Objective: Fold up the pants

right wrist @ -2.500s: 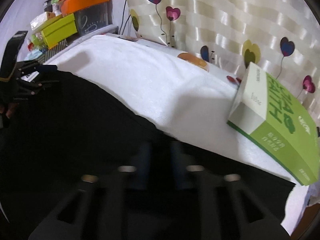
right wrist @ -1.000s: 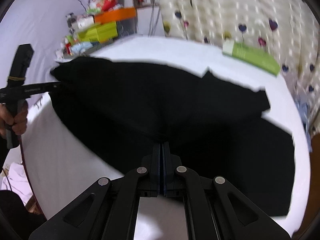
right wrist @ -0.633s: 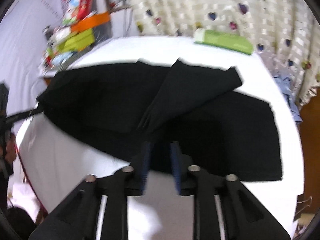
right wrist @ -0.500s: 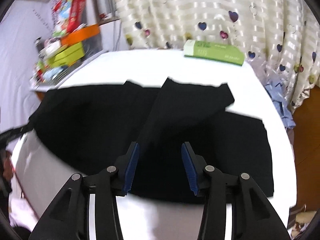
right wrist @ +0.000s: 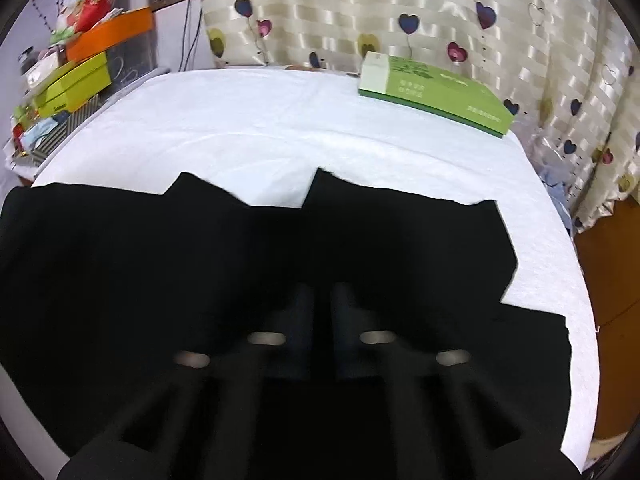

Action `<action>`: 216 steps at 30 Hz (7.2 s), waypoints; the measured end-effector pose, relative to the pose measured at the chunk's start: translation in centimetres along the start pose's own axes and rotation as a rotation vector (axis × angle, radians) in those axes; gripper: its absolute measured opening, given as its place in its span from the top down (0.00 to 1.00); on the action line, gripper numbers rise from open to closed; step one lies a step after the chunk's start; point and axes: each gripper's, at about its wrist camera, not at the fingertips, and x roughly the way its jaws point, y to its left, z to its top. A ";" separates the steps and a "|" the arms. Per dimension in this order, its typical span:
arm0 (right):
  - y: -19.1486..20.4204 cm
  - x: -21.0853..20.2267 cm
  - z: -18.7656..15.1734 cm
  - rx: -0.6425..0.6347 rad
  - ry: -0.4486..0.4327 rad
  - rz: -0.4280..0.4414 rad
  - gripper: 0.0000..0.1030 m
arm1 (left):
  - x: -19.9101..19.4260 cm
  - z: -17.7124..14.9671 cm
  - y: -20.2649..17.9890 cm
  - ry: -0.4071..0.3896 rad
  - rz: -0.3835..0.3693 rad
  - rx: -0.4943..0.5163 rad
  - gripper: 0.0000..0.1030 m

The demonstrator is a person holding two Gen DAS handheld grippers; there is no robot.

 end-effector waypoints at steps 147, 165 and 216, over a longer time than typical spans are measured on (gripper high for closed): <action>-11.6 -9.7 -11.5 0.224 -0.075 0.053 0.69 | -1.4 -1.6 -3.4 -0.059 0.182 0.390 0.75; -14.9 -11.8 -16.4 0.525 -0.054 0.149 0.56 | -0.1 -6.1 -9.5 0.041 0.034 0.520 0.75; -14.5 -10.4 -8.3 0.576 -0.228 0.316 0.90 | 2.6 -8.1 -12.7 0.073 0.042 0.563 0.69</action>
